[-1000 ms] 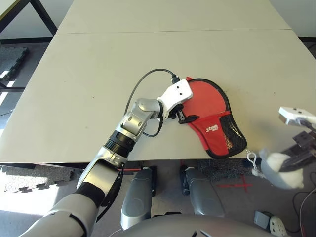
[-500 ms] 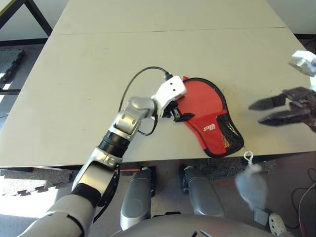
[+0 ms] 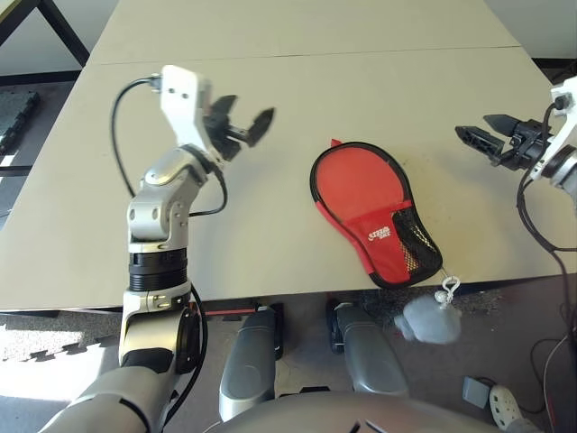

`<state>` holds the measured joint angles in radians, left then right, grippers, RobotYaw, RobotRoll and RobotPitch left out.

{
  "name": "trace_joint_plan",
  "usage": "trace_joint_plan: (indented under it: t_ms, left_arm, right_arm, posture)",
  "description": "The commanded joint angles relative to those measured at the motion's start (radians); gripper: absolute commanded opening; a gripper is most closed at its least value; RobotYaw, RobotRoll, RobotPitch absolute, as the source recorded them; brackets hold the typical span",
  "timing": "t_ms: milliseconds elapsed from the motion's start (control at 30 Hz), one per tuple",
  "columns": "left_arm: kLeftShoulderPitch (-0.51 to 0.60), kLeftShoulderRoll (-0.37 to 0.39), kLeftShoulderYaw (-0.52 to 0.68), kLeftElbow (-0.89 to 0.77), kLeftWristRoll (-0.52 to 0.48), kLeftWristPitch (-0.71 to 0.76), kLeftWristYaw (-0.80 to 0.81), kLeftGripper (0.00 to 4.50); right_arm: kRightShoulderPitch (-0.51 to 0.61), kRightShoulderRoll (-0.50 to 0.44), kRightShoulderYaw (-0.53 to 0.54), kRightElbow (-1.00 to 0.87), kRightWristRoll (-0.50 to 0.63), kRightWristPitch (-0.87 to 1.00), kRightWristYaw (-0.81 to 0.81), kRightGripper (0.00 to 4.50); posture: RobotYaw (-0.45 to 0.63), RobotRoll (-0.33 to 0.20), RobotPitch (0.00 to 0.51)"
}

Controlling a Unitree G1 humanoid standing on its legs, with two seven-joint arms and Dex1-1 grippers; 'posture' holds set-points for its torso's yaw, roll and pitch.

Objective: Store the ping-pong paddle in its case and zip it.

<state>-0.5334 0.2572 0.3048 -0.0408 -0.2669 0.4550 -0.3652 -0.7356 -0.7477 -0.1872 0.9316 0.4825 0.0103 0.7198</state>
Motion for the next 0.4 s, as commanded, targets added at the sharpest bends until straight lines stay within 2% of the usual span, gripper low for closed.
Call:
trace_joint_plan:
  t_ms: [33, 400]
  left_arm:
    - [0.053, 0.013, 0.053, 0.025, 0.023, -0.071, 0.088, 4.5]
    - [0.083, 0.045, 0.129, 0.175, 0.035, -0.225, 0.244, 4.5]
  right_arm:
    - [-0.008, 0.024, -0.094, 0.094, -0.035, -0.135, -0.151, 4.48]
    - [-0.034, 0.064, -0.146, 0.195, -0.117, -0.238, -0.218, 4.48]
  posture:
    - [0.08, 0.0, 0.203]
    - [0.1, 0.0, 0.193]
